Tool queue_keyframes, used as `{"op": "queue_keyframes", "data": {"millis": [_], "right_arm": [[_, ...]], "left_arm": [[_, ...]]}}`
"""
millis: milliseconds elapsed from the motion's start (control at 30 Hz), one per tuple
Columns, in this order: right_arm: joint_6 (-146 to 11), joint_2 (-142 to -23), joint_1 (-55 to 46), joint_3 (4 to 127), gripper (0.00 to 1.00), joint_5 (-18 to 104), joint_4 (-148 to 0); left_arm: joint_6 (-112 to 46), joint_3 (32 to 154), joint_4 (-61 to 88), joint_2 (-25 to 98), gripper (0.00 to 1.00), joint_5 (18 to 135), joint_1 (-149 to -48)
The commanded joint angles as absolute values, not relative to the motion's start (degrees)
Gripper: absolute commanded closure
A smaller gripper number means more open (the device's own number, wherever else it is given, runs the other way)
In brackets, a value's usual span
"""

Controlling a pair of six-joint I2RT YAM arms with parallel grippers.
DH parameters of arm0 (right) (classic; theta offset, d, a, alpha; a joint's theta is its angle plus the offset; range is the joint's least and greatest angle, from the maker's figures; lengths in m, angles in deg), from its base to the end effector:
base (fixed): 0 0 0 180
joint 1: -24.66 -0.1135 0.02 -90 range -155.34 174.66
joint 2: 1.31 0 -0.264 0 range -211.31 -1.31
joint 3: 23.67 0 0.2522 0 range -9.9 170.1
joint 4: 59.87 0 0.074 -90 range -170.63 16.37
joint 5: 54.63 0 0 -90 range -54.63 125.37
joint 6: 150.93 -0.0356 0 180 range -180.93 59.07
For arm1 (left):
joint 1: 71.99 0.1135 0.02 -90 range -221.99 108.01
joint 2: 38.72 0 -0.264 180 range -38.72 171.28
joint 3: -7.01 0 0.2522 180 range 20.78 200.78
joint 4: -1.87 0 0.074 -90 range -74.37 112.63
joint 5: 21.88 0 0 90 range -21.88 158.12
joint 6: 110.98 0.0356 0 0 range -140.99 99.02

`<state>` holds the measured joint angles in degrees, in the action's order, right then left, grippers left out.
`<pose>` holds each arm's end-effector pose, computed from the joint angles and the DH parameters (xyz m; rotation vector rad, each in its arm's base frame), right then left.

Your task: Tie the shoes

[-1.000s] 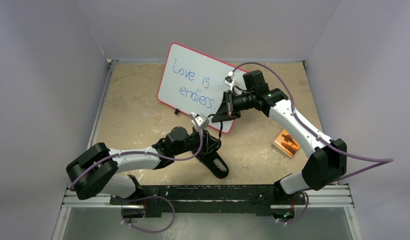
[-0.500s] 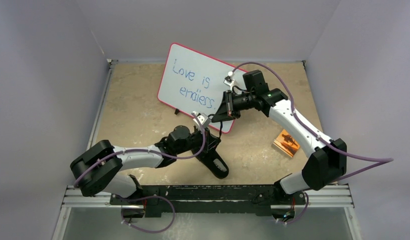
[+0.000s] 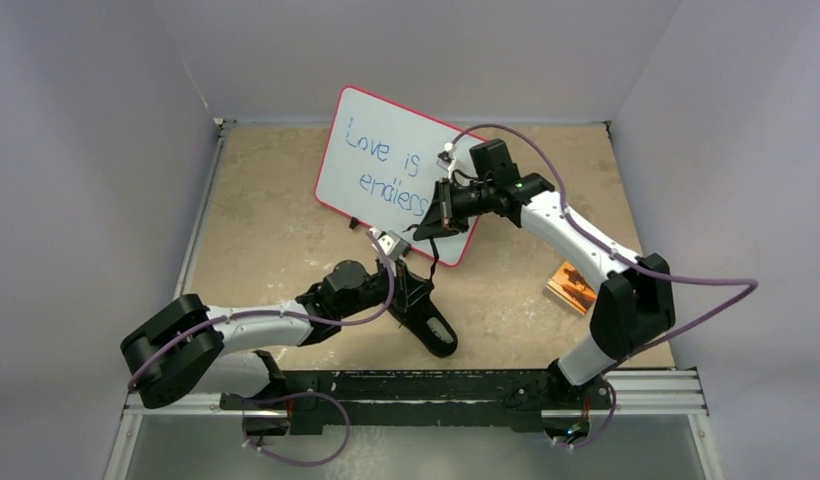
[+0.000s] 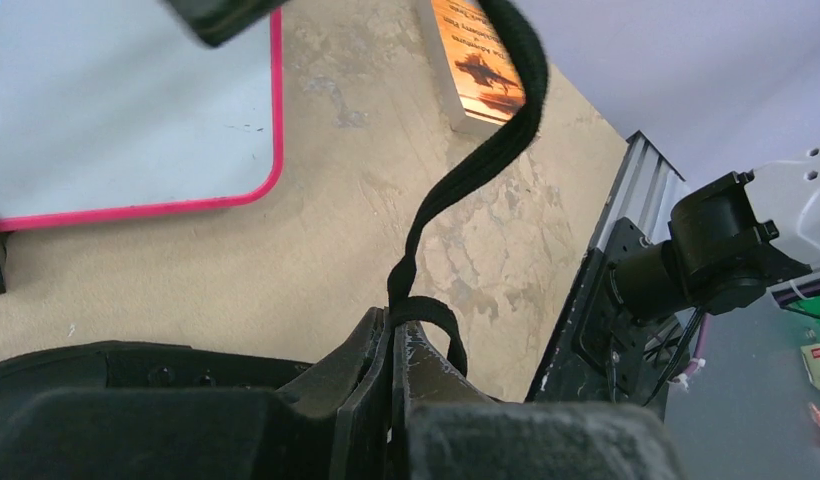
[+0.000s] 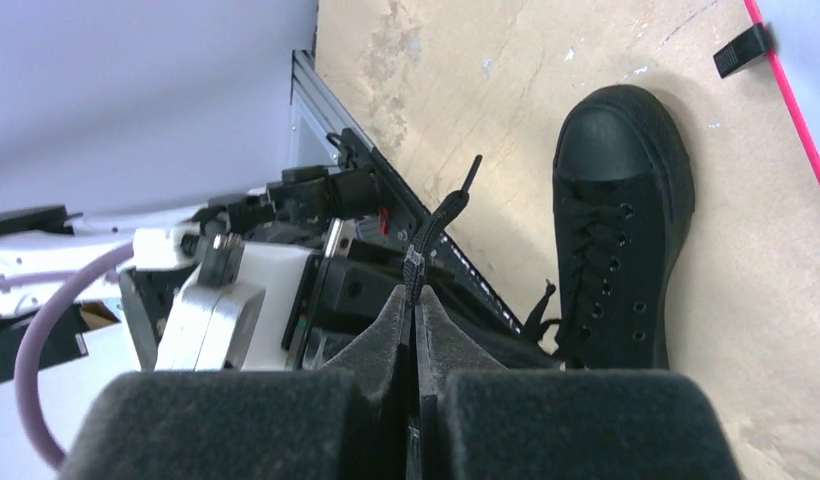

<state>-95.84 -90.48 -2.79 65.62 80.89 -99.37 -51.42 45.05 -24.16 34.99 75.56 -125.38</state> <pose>0.2943 0.1815 0.3152 -0.3173 2.4124 1.4410 0.1505 -0.2103 0.2015 0.4773 1.8301 -1.1567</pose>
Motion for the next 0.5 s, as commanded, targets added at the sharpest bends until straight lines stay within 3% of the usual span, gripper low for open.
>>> {"op": "queue_keyframes", "data": {"millis": [0,167,467], "right_arm": [[-100.31,-93.61,-6.34,69.96,1.00,78.55,-93.03],[-98.97,-99.64,-12.54,73.91,1.00,76.80,-92.59],[-87.40,-113.63,-20.25,82.32,1.00,75.08,-108.07]], "left_arm": [[-53.14,43.31,-29.39,32.88,1.00,73.21,-125.84],[-50.87,40.66,-28.44,29.59,1.00,72.79,-126.11],[-50.54,35.22,-28.93,24.46,1.00,71.35,-126.88]]}}
